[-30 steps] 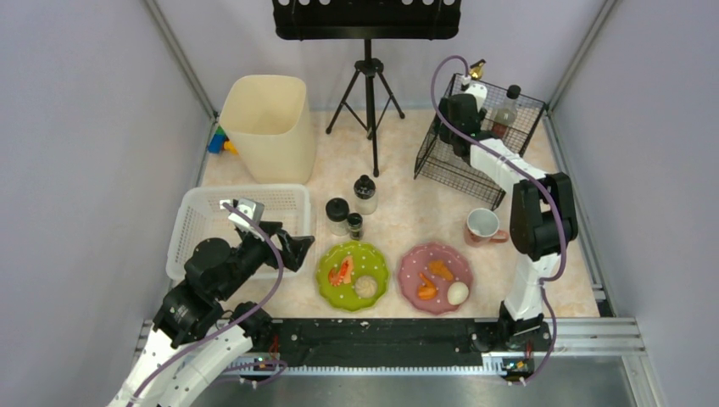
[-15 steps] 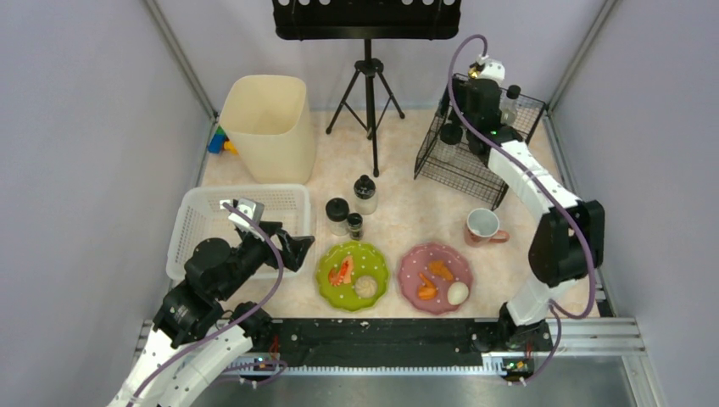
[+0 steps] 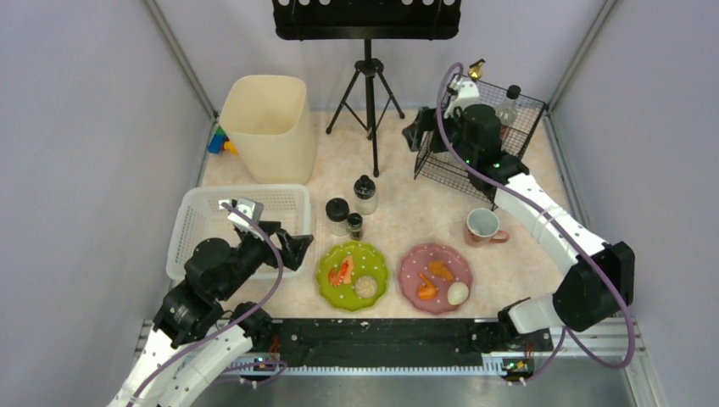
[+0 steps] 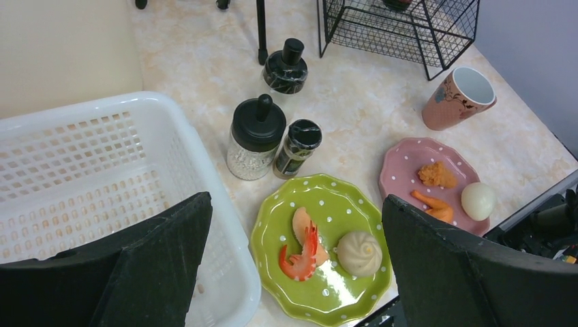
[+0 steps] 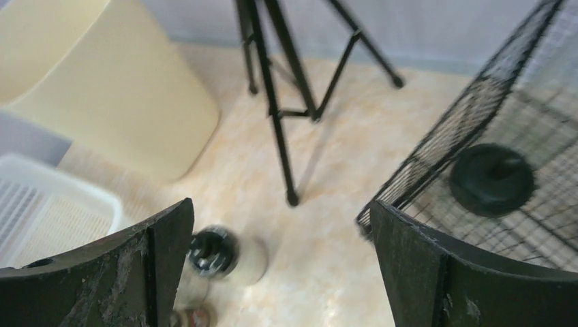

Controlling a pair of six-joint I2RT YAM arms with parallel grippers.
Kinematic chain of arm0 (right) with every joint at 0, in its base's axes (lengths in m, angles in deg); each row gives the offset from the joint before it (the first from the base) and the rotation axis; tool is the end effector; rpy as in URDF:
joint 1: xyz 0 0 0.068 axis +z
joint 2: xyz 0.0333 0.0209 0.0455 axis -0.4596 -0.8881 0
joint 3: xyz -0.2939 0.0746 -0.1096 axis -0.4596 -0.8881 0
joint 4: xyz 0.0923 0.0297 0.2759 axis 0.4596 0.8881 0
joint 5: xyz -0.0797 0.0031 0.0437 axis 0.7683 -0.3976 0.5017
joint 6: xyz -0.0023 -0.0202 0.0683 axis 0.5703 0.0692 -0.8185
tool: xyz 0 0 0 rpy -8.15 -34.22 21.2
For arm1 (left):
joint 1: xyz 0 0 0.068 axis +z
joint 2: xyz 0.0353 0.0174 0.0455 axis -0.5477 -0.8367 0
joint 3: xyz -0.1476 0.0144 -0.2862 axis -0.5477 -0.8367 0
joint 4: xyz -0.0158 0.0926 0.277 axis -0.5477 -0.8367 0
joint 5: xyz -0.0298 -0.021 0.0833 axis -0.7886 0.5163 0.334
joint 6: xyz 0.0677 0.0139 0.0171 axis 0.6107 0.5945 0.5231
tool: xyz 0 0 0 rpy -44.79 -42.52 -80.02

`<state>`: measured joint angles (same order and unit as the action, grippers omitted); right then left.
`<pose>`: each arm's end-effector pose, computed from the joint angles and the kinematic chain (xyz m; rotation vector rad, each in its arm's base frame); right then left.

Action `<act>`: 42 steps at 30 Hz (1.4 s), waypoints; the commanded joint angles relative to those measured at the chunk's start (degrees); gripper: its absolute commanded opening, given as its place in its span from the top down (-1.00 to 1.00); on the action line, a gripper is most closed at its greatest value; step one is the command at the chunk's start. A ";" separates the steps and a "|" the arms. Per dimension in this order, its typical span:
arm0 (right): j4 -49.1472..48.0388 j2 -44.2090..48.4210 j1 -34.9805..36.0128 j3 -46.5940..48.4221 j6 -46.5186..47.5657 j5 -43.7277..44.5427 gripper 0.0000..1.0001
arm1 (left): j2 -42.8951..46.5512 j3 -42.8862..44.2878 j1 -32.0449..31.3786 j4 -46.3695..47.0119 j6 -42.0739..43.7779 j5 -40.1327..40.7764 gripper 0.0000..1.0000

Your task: Clear the kitchen counter

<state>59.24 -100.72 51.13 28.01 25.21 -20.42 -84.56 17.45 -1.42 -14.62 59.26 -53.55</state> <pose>0.3479 0.1548 0.4136 -0.1465 1.8012 0.5186 0.0698 -0.0448 0.3579 0.2529 1.7883 -0.5980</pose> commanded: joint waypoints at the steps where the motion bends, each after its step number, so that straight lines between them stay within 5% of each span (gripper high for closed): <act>1: -1.00 2.19 5.22 -2.16 1.16 -5.08 -0.95 | -0.02 -0.20 0.17 1.15 0.73 1.34 -0.98; 17: -0.99 -11.47 17.11 -0.58 0.23 1.03 -0.96 | -0.94 -0.20 0.12 0.97 0.62 2.11 -0.98; 42: 0.77 -28.24 21.95 6.20 3.58 10.42 -0.95 | -0.85 -0.20 0.17 0.92 0.63 2.06 -0.98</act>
<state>59.63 -128.50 71.81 31.60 27.13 -12.56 -85.41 17.45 -1.42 -14.64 59.26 -52.13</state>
